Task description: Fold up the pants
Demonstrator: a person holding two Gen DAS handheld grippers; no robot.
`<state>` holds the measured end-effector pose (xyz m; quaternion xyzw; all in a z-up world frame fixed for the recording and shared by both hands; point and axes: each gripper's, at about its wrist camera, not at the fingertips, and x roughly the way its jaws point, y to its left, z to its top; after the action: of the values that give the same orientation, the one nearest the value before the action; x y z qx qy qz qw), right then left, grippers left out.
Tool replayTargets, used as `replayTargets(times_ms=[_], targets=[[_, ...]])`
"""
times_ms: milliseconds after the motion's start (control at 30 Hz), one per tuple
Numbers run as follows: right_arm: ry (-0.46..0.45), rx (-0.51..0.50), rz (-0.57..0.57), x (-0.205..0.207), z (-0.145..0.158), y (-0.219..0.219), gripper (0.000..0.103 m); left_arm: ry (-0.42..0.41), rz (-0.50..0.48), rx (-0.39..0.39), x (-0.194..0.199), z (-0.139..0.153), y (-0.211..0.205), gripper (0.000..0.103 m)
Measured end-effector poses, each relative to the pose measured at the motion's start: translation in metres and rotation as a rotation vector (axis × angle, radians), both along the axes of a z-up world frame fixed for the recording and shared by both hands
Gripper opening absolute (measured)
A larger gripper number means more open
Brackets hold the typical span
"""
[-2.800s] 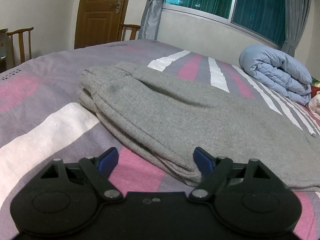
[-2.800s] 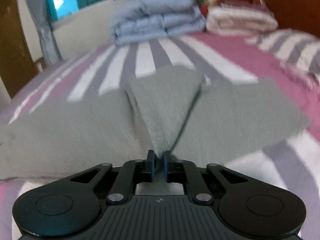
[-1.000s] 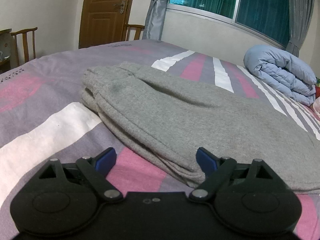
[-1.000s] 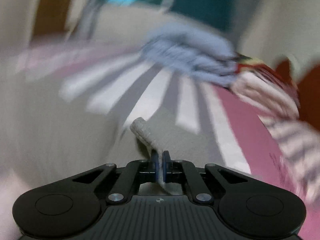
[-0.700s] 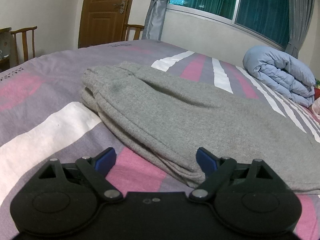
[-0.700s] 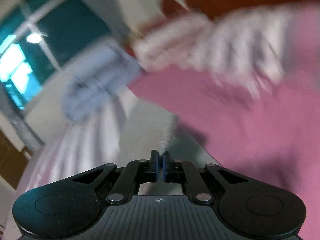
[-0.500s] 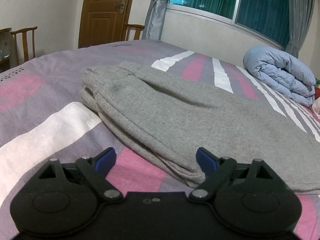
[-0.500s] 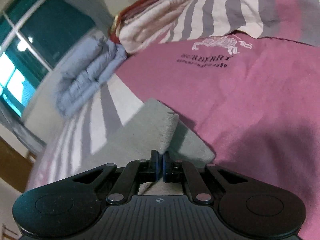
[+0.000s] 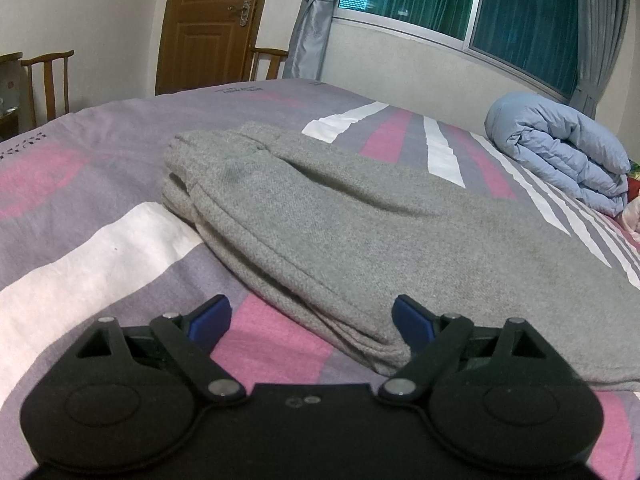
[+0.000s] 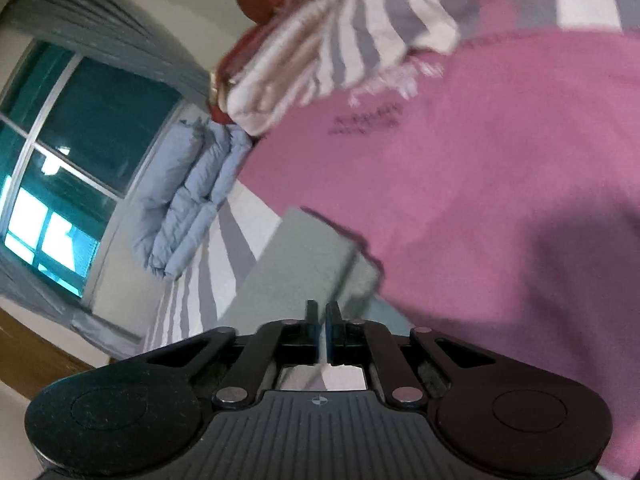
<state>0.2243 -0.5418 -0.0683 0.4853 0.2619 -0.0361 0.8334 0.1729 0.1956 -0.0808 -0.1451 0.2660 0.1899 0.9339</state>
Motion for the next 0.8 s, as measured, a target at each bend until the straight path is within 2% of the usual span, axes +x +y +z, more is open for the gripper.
replayTargets(times_ms=[133, 267, 400, 700, 800], targets=[[0.000, 0.090, -0.065, 0.002, -0.012, -0.007, 0.004, 0.000, 0.000, 0.000, 0.000, 0.000, 0.000, 0.082], [0.076, 0.067, -0.087, 0.014, -0.018, -0.005, 0.004, 0.000, 0.000, 0.001, 0.000, 0.000, 0.000, 0.082], [0.082, 0.111, -0.106, 0.023, -0.029, -0.005, 0.004, 0.000, 0.000, 0.001, 0.000, 0.000, 0.000, 0.082], [0.082, 0.125, -0.116, 0.001, -0.022, -0.004, 0.006, -0.001, -0.001, 0.001, 0.000, 0.000, 0.000, 0.082], [0.088, 0.136, -0.112, 0.005, -0.025, -0.005, 0.006, -0.001, -0.001, 0.001, 0.000, 0.000, 0.000, 0.082]])
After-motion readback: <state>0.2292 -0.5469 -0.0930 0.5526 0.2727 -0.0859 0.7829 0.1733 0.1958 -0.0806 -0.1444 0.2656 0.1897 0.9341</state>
